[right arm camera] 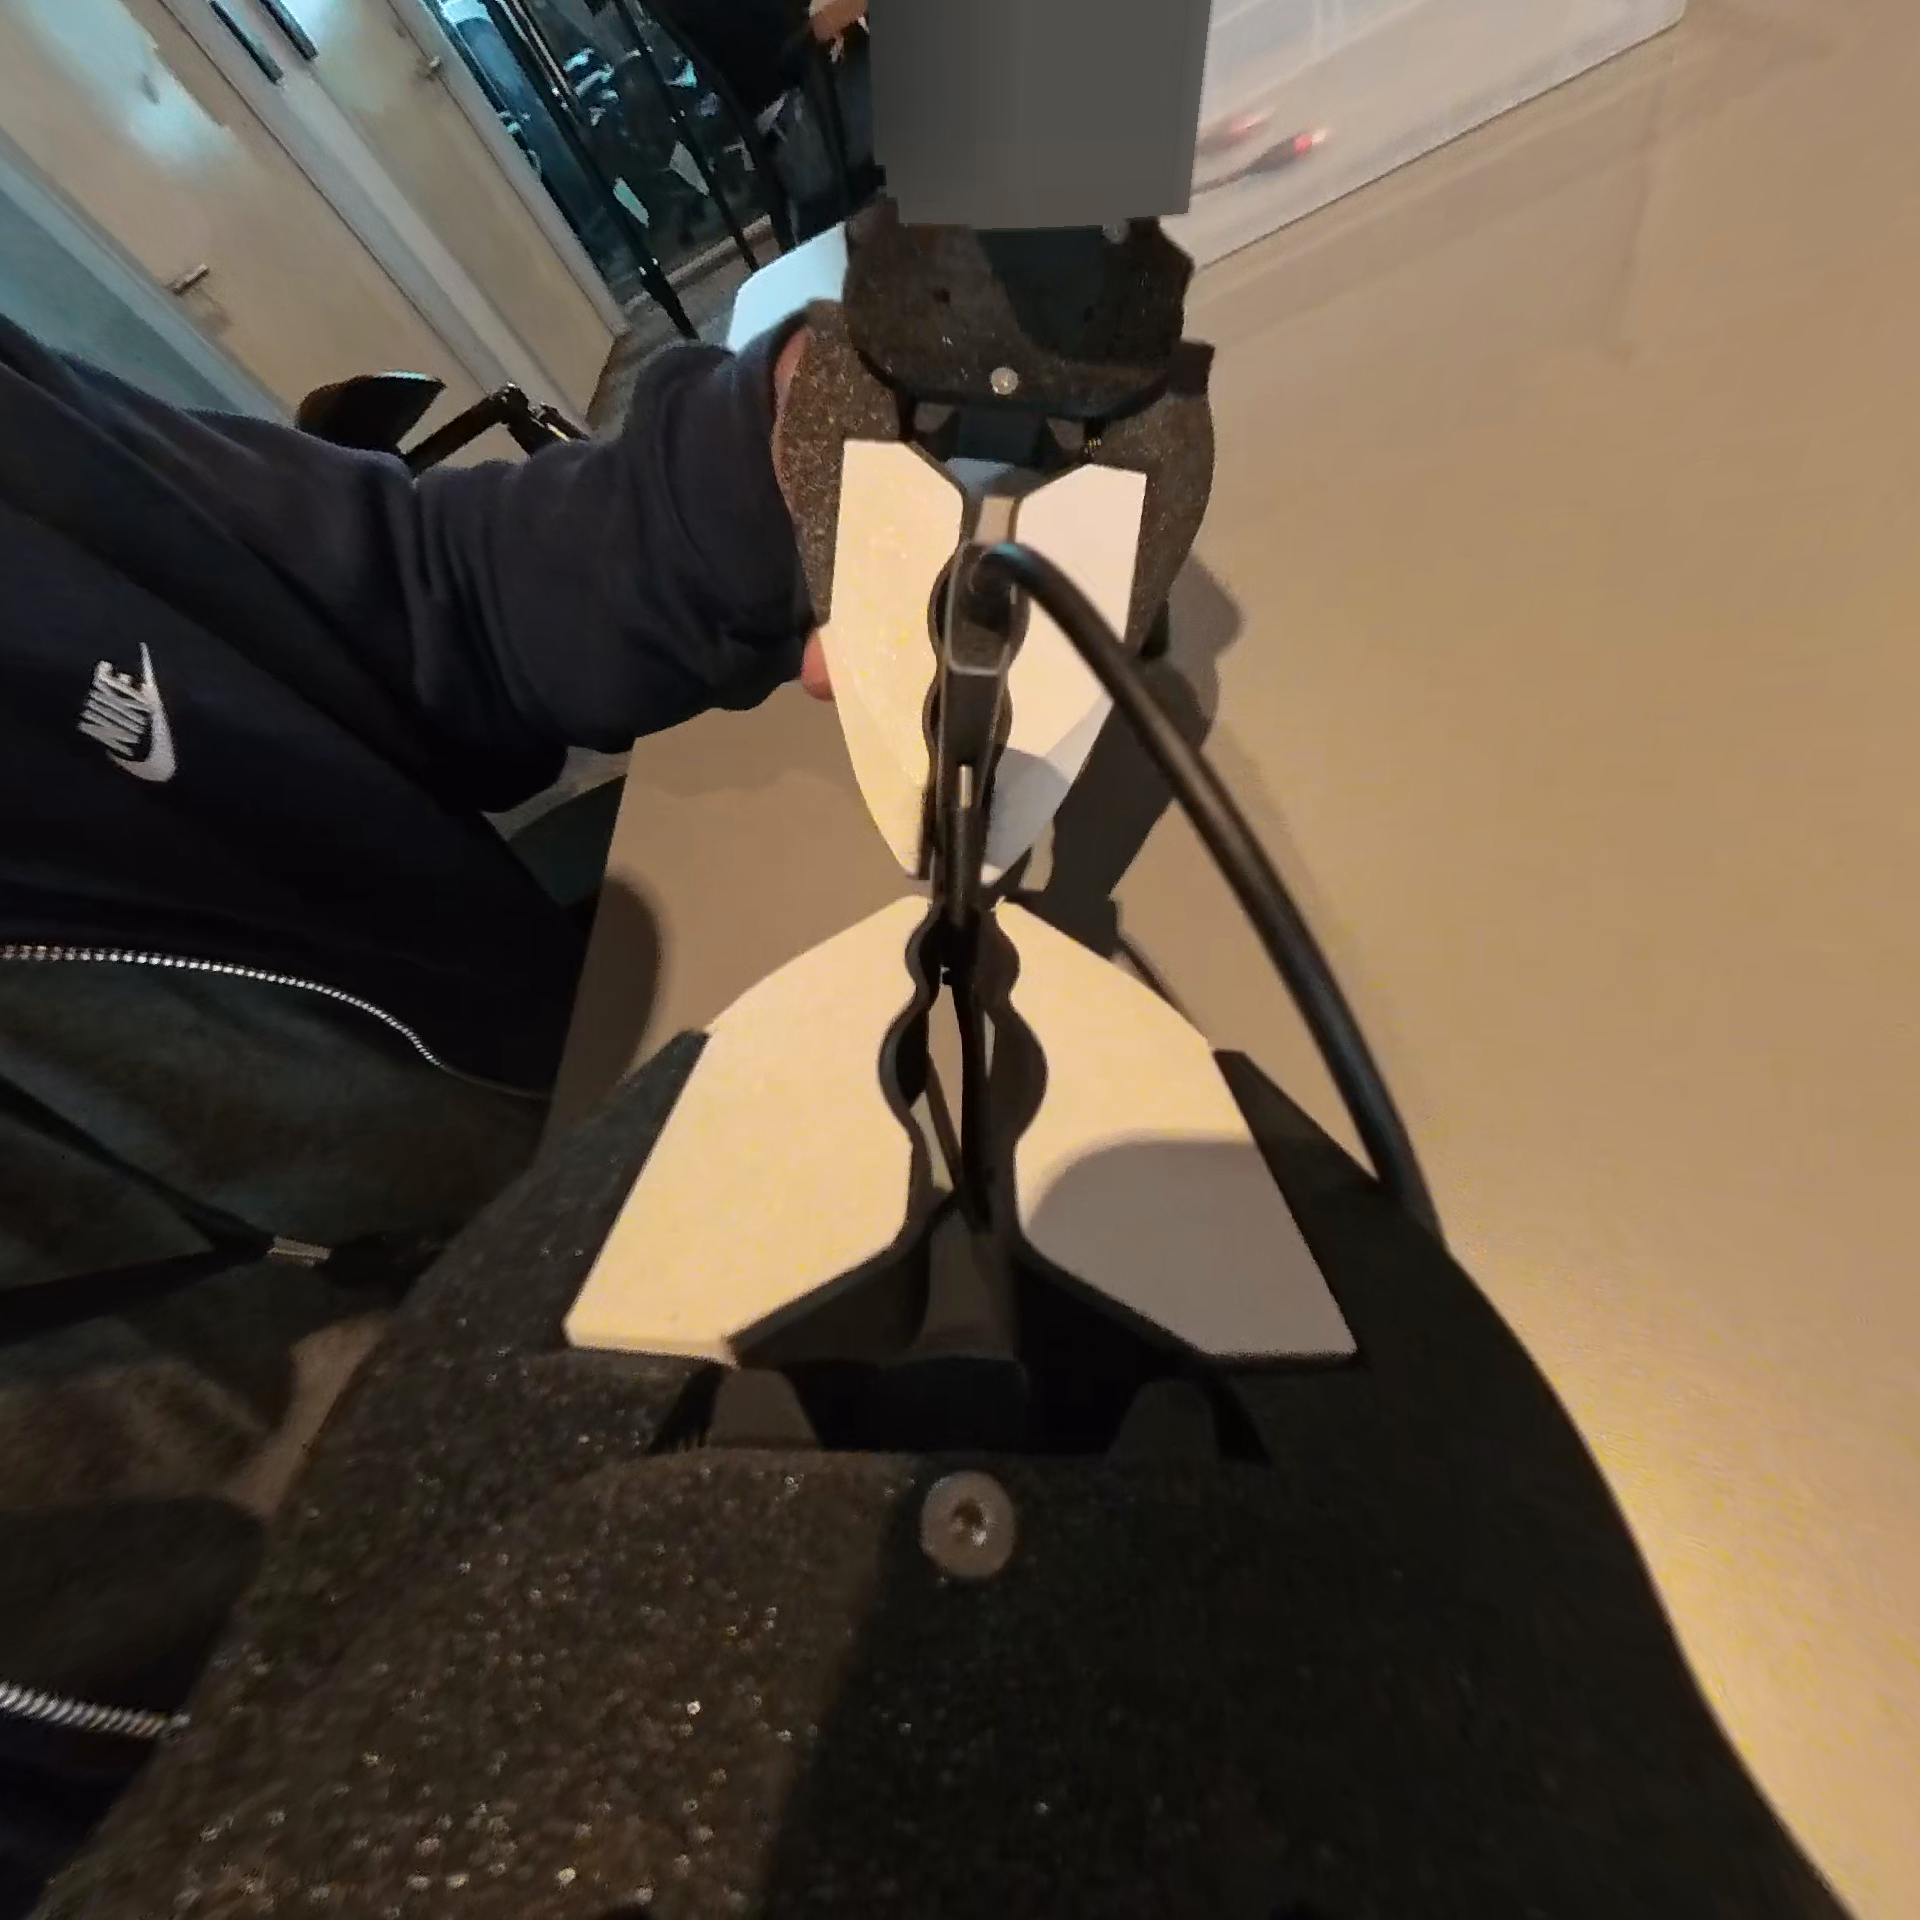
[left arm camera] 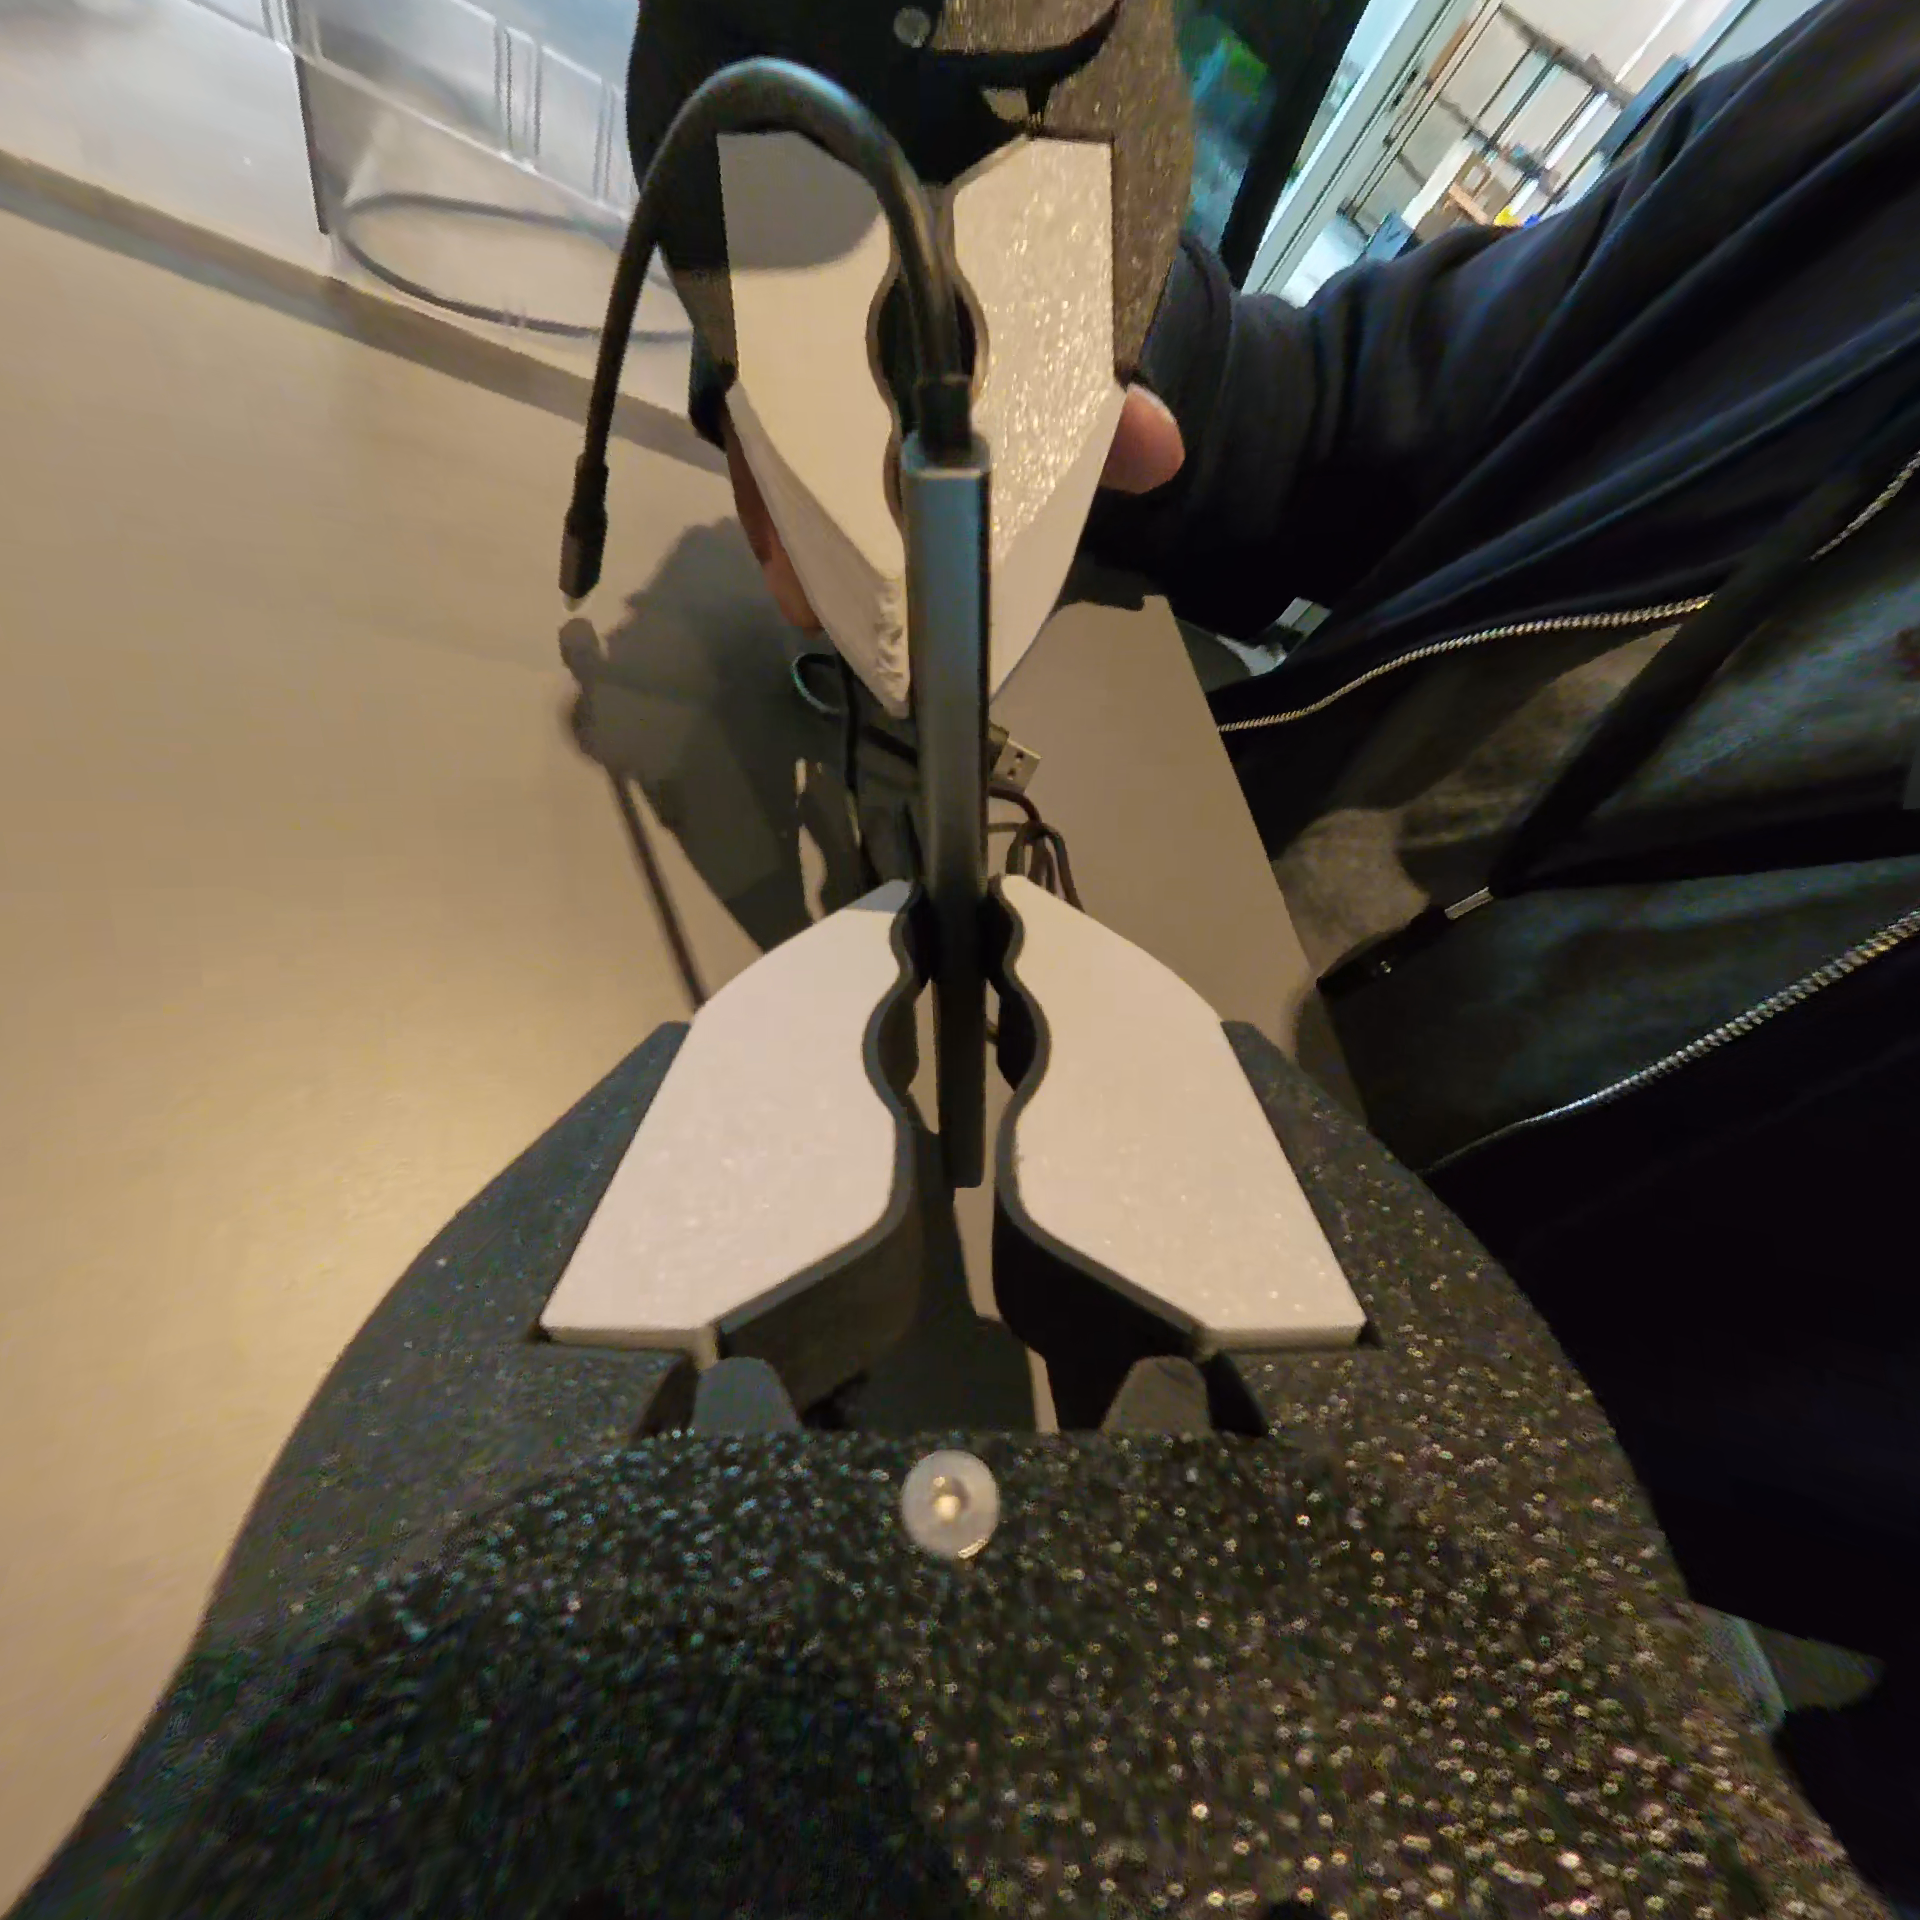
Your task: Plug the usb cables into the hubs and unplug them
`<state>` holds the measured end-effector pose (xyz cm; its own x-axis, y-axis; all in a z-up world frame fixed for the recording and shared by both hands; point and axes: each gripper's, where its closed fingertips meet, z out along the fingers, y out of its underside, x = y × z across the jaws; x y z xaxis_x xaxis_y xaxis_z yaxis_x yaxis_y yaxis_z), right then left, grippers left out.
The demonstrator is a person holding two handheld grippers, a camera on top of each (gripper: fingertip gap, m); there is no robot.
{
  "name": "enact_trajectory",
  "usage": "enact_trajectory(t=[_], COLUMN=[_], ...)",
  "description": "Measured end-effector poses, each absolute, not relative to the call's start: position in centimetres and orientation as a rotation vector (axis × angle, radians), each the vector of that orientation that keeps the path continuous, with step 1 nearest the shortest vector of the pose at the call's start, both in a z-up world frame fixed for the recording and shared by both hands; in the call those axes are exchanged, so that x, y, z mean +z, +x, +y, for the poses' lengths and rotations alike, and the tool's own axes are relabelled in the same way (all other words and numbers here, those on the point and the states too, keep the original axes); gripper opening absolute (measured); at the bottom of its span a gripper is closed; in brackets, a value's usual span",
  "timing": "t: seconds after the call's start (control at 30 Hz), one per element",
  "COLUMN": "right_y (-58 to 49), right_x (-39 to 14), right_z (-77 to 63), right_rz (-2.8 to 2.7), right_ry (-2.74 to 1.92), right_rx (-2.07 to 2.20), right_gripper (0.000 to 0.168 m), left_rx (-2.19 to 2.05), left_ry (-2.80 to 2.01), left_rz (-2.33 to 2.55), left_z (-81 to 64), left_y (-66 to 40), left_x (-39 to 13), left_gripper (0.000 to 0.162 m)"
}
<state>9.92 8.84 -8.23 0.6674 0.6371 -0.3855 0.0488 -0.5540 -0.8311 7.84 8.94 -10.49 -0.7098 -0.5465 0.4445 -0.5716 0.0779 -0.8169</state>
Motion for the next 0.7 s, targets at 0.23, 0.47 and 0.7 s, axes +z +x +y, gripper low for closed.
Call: enact_trajectory(t=[0.23, 0.47, 0.7], right_y=[9.9, 9.6, 9.4], right_x=[-9.5, -9.7, -9.8], right_z=[8.4, 7.7, 7.1], right_rz=[-0.566, -0.633, -0.700], right_ry=[-2.124, -2.195, -2.251], right_rx=[0.834, 0.757, 0.689], right_gripper=[0.006, 0.006, 0.006], left_rx=[1.550, 1.448, 1.300], left_ry=[1.219, 1.198, 1.211], left_rz=[-2.448, -2.551, -2.673], left_z=[9.0, 8.6, 8.3], left_y=[7.5, 7.2, 7.0], left_x=[-12.0, -12.1, -12.3], left_gripper=[0.010, 0.010, 0.010])
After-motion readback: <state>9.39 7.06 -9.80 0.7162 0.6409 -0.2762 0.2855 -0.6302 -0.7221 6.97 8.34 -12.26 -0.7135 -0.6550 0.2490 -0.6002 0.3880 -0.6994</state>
